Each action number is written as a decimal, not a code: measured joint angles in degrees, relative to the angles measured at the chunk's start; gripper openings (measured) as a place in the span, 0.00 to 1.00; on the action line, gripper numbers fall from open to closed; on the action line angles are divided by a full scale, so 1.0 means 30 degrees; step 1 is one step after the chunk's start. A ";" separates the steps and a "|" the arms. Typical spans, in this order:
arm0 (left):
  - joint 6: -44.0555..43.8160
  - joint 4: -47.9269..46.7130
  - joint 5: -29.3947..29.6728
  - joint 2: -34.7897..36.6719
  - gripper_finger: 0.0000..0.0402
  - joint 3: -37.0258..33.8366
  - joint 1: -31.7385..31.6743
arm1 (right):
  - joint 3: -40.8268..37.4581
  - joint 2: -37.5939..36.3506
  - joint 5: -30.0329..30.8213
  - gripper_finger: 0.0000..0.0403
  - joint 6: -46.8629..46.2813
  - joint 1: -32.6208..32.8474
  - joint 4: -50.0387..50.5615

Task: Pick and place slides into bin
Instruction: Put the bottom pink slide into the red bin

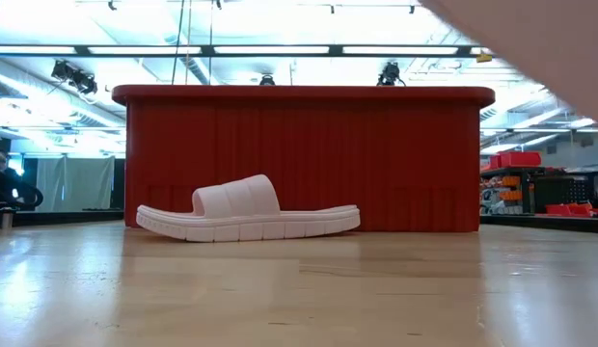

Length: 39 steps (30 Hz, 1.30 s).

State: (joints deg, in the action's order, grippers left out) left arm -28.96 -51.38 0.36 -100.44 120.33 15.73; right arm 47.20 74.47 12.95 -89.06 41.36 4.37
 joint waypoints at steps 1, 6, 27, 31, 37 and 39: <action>-0.0092 -0.0018 0.0000 0.0125 0.39 -0.0007 0.0000 | 0.0387 -0.0403 0.0849 0.01 0.0577 0.0000 0.0084; -0.0138 0.0060 -0.0034 0.0804 0.33 0.0020 -0.0266 | 0.3165 -0.2172 0.5350 0.00 0.3586 -0.0921 0.2932; 0.2006 0.0230 0.0160 0.2897 0.25 0.0029 -0.6704 | 1.2383 0.1551 -0.4539 0.00 1.7583 -1.9922 1.2180; 0.2009 0.0088 0.0160 0.2890 0.24 0.0029 -0.7577 | 1.1664 0.3274 -0.6975 0.00 1.8066 -2.2043 1.1951; 0.2028 0.0088 0.0153 0.2912 0.24 0.0029 -0.8298 | 1.0296 0.5222 -0.9364 0.00 1.8068 -2.2384 1.1954; 0.2035 0.0092 0.0149 0.2912 0.24 0.0029 -0.8463 | 0.9902 0.5536 -0.9875 0.00 1.8055 -2.2217 1.1901</action>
State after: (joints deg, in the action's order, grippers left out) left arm -22.85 -51.10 0.81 -91.70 120.42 -9.66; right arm 76.91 91.07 -16.68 -34.89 -25.29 40.07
